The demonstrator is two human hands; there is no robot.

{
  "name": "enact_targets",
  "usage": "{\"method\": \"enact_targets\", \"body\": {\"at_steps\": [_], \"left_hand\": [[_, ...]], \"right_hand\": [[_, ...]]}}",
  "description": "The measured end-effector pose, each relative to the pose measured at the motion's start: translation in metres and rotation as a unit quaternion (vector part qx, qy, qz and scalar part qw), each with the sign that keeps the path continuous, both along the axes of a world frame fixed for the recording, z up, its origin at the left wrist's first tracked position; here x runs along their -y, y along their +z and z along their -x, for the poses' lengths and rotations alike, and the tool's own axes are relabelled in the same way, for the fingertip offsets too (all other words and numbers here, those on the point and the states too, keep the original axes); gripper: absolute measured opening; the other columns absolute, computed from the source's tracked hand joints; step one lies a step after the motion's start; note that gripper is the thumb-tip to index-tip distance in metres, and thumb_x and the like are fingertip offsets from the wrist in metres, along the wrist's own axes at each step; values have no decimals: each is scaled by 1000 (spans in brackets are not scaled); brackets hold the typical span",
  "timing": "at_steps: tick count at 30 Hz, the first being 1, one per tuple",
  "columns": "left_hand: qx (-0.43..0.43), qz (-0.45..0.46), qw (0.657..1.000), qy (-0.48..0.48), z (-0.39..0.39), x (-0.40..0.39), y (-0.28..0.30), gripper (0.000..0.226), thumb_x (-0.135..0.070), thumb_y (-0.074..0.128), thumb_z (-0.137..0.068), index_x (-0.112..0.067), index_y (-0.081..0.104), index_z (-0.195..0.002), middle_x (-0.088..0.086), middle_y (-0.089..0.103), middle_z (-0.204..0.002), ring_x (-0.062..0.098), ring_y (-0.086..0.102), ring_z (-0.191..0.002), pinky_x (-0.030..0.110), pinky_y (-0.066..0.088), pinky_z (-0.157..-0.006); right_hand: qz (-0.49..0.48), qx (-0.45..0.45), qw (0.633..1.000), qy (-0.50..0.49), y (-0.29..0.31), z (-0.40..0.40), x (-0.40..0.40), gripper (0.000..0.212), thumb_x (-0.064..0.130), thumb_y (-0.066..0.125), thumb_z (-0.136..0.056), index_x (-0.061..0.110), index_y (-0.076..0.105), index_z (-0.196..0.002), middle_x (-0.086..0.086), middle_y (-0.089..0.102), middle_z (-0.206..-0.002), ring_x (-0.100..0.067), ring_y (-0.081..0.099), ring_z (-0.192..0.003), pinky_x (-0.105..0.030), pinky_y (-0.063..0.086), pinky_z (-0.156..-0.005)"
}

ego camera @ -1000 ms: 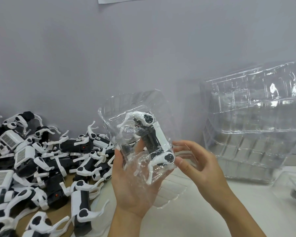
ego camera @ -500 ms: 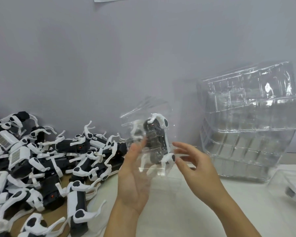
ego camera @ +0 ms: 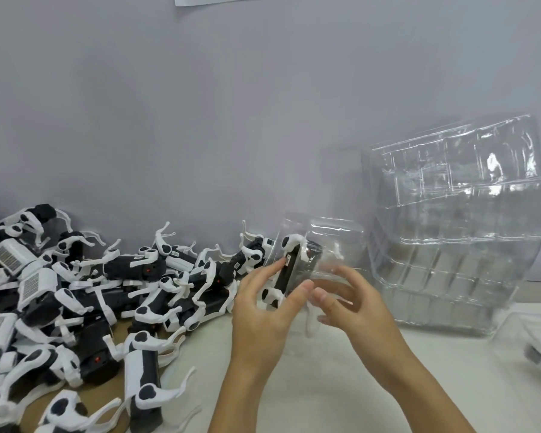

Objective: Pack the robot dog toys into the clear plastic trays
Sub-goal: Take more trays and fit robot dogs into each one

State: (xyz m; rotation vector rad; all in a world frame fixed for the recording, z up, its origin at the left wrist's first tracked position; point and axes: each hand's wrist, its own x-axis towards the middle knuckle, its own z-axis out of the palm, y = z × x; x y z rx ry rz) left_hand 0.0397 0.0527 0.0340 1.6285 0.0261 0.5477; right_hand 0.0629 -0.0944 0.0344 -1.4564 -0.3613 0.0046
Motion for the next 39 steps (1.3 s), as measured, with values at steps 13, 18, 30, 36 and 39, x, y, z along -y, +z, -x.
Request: {"method": "enact_targets", "body": {"at_steps": [13,18,30,36,39], "left_hand": [[7,1,999,-52,2,-3,1,58,-60,74,-67,-42,66,-121,-11,66,-126,12,55,-125,50,39,-109],[7,3,996,-84,5,-2,3,62,-62,72,-70,-39,62,-127,-7,65,-130,21,53,-129,56,33,-112],[-53,-167,984,-31,9,-20,5,62,-71,74,-48,-59,65,-109,-26,48,-133,-7,36,-132,33,29,-115],[-86,-252,963,-47,10,-23,5,64,-78,71,-45,-71,56,-107,-36,39,-129,2,32,-136,37,25,-117],[-132,-338,930,-59,11,-18,4,65,-82,68,-39,-77,51,-102,-38,30,-133,3,20,-134,25,16,-108]], "right_hand": [[-17,-208,978,8,-4,-7,1,14,12,64,-95,5,70,-106,-8,68,-75,-16,62,-62,-27,52,-65],[-57,-227,972,17,-1,-4,1,10,3,64,-94,5,69,-102,-10,63,-73,-14,60,-60,-25,55,-64],[105,-145,983,-48,25,-9,36,16,13,59,-99,14,69,-112,-3,76,-97,-19,74,-88,-31,59,-80],[247,-20,961,-126,50,-7,71,27,11,51,-100,26,71,-109,8,75,-93,-5,72,-77,-31,59,-81],[266,117,936,-197,60,-3,66,24,16,62,-92,35,76,-94,20,74,-86,7,66,-78,-9,50,-73]]}}
